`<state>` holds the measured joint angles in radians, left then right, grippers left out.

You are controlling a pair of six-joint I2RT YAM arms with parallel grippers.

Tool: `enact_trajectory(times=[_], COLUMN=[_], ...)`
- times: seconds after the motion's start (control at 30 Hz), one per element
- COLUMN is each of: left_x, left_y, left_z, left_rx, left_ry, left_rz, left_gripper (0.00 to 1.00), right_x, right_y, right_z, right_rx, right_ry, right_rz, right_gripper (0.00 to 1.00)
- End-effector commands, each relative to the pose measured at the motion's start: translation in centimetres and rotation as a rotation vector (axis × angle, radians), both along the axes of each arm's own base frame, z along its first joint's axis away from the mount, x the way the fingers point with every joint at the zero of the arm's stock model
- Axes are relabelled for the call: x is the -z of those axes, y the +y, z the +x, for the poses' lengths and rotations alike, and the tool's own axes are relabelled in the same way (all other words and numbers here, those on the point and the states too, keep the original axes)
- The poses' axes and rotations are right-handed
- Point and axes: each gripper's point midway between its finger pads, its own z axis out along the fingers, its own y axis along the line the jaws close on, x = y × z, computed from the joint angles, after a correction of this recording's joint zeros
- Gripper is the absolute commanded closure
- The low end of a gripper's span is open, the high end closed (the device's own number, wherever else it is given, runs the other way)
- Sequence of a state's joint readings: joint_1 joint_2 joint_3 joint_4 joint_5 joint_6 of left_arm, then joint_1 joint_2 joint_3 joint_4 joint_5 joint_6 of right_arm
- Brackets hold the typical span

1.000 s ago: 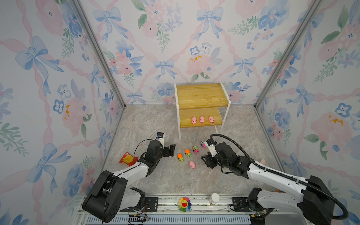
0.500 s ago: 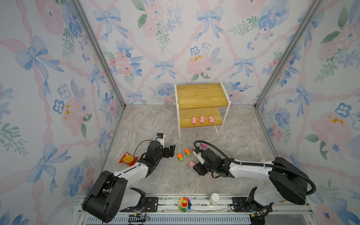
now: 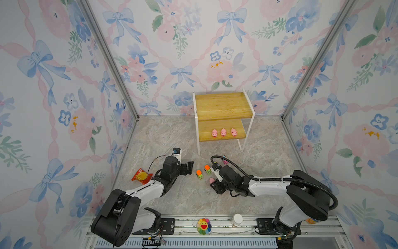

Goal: Place and organize the plastic toys onto the shelf
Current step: 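Lower the right gripper and grasp the last pink pig, then lift the pig with the right gripper and carry it to the lower shelf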

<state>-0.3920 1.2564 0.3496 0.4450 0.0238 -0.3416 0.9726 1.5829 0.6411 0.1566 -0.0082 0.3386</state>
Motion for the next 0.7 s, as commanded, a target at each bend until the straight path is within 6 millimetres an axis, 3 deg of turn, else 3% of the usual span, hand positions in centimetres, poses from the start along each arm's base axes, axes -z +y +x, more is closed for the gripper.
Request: enact_trajectory(times=[0.0, 0.47, 0.67], left_x=[0.3, 0.1, 0.1], left_y=[0.4, 0.6, 0.7], left_z=[-0.3, -0.5, -0.6], left_rx=[-0.014, -0.018, -0.022], left_ry=[0.014, 0.006, 0.008], left_rz=[0.003, 0.003, 0.004], left_gripper=[0.02, 0.02, 0.02], right_x=[0.1, 0.0, -0.8], right_y=[0.6, 0.3, 0.2], right_z=[-0.2, -0.3, -0.2], right_rx=[-0.006, 0.007, 0.004], right_ry=[0.009, -0.016, -0.032], right_rz=[0.005, 0.004, 0.01], right_gripper=[0.51, 0.69, 0.71])
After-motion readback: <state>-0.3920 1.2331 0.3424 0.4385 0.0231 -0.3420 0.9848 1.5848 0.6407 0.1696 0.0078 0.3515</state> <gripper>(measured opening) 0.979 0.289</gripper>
